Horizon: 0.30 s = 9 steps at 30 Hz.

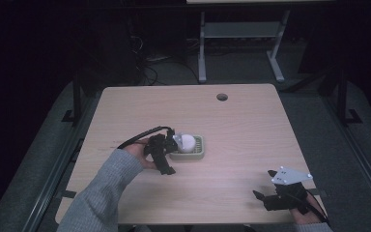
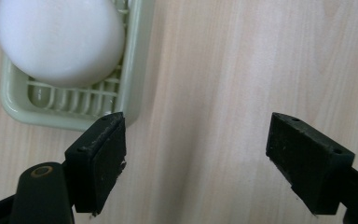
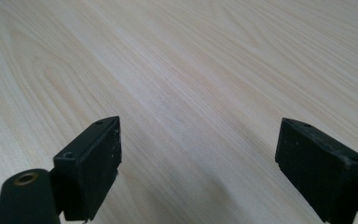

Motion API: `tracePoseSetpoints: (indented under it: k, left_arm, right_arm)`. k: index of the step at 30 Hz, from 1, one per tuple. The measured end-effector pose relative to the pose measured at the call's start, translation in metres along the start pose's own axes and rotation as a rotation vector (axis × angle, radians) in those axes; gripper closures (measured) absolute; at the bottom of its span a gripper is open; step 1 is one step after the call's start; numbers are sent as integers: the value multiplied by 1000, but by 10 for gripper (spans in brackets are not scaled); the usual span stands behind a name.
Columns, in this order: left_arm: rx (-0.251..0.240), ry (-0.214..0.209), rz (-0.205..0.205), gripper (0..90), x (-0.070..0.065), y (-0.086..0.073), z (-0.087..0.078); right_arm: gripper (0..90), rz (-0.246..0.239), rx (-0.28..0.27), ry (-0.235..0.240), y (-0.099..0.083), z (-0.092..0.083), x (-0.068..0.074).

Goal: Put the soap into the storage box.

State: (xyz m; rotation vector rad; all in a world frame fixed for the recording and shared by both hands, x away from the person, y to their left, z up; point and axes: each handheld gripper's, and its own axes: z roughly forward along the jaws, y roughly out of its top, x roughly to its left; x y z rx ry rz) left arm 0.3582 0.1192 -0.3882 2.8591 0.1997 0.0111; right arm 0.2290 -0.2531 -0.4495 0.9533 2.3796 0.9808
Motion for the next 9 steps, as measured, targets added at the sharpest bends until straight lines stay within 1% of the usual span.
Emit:
tracePoseSetpoints:
  k: [4,9]
  left_arm:
    - [9,-4,2,197,-7,-6,2]
    - [-9,-5,-2,193,-14,-14,3]
  right_arm:
    - [139,1,4,-1,0,0,0]
    - [139,0,4,-3,0,1,0]
